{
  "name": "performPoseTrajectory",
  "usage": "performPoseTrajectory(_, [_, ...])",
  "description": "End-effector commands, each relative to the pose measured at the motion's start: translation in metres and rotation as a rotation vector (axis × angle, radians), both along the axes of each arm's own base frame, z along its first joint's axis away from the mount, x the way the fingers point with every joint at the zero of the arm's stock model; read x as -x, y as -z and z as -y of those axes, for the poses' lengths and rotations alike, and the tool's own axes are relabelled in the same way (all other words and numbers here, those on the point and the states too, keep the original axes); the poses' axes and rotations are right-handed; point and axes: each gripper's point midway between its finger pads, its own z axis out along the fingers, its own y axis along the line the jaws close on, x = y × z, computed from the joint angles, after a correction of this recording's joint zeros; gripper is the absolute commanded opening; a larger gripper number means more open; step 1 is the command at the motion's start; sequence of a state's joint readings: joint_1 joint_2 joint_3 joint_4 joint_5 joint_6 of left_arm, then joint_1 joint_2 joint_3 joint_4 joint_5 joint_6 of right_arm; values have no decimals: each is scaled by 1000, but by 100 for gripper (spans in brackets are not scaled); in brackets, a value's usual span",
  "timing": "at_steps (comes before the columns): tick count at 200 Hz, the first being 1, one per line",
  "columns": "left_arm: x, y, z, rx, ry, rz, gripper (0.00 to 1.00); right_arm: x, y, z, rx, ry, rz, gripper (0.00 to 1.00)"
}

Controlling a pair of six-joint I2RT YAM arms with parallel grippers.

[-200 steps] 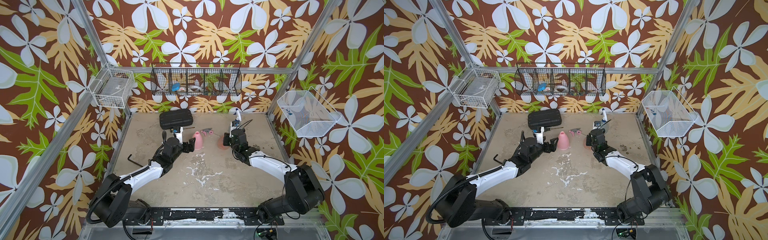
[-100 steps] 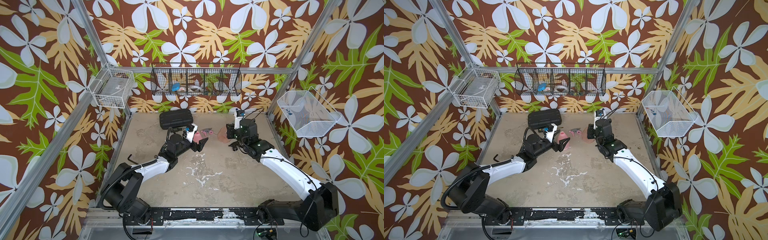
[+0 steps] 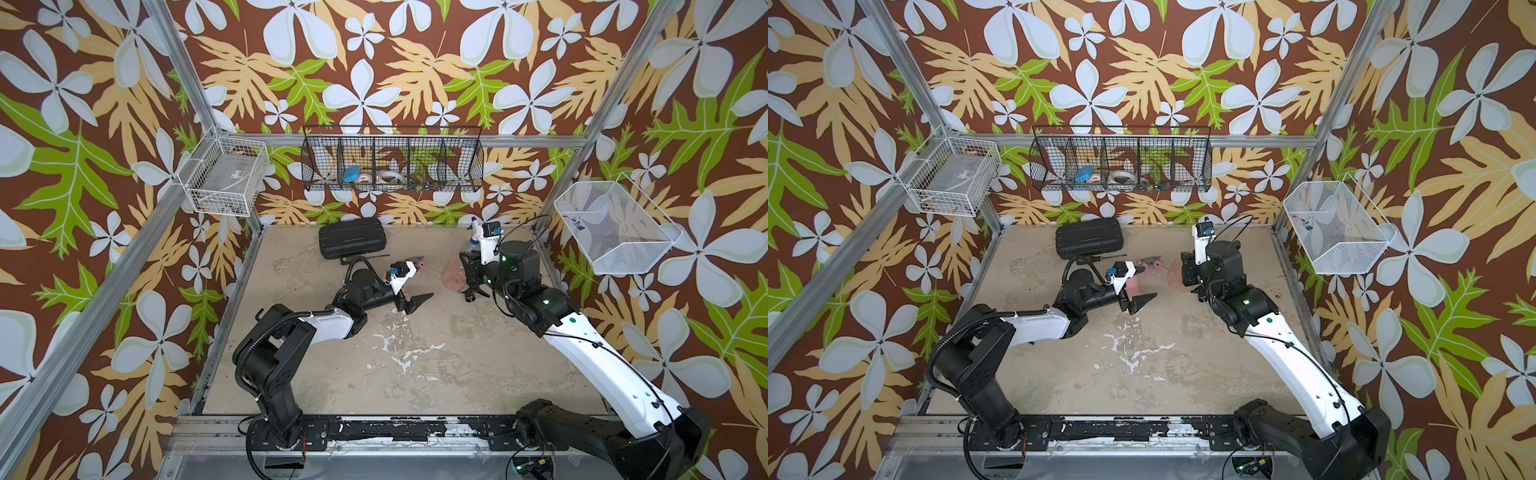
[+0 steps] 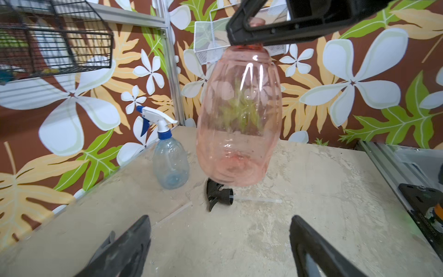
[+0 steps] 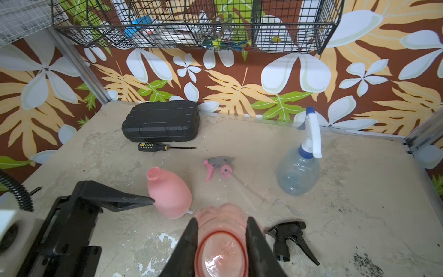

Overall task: Attach spray nozzles to spray bottles
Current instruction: Pick up the spray bottle from the center of the board.

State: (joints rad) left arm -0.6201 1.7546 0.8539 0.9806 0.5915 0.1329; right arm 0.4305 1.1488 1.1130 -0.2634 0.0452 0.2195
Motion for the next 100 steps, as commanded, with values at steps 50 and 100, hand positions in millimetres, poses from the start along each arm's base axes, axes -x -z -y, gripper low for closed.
performPoseTrajectory(50, [5, -2, 21, 45, 102, -3, 92, 13, -9, -30, -35, -121, 6, 12])
performPoseTrajectory(100, [3, -5, 26, 51, 121, -18, 93, 18, -8, -44, -14, -157, 4, 11])
